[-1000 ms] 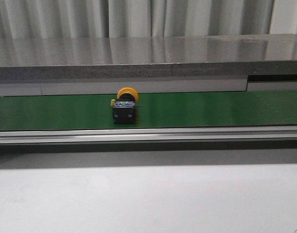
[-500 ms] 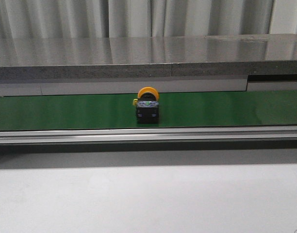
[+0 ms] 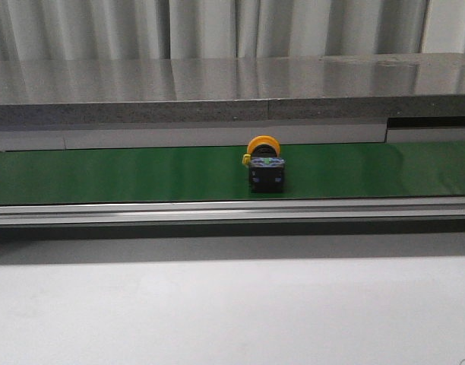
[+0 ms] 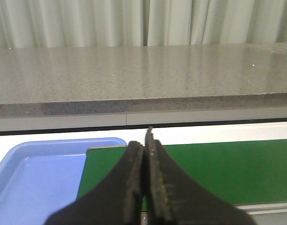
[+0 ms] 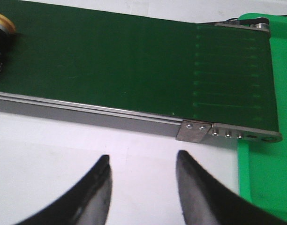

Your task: Move button from left to right

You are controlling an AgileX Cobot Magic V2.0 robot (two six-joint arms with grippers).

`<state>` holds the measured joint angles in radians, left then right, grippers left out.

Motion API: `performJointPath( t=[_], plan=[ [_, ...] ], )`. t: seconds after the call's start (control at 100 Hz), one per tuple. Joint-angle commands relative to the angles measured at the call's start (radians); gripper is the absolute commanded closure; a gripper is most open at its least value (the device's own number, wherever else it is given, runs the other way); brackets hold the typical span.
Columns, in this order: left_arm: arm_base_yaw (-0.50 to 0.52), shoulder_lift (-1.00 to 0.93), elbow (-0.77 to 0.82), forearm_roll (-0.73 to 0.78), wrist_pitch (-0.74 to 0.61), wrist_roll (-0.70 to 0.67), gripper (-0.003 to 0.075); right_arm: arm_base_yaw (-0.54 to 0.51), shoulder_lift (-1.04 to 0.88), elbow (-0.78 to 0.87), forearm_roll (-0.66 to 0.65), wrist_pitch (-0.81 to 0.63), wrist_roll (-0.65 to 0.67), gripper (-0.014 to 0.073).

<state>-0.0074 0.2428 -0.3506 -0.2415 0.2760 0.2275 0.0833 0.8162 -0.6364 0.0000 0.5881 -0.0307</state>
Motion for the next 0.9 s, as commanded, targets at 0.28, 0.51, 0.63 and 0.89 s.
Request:
performJointPath(
  t=[0.28,0.51,0.63,0.89],
  plan=[
    [-0.007,0.011,-0.029,-0.014,-0.071,-0.001,0.074,0.002,0.005,-0.048,0.145,-0.104,-0.001,0.0122],
    [-0.007,0.011,-0.029,-0.014,-0.071,-0.001,0.074,0.003,0.121,-0.169,0.157,-0.043,-0.002,0.006],
    [-0.007,0.011,-0.029,-0.014,-0.071,-0.001,0.074,0.004,0.197,-0.229,0.16,-0.039,-0.006,0.006],
    [-0.007,0.011,-0.029,-0.014,-0.071,-0.001,0.074,0.046,0.395,-0.328,0.166,-0.053,-0.035,0.006]
  ],
)
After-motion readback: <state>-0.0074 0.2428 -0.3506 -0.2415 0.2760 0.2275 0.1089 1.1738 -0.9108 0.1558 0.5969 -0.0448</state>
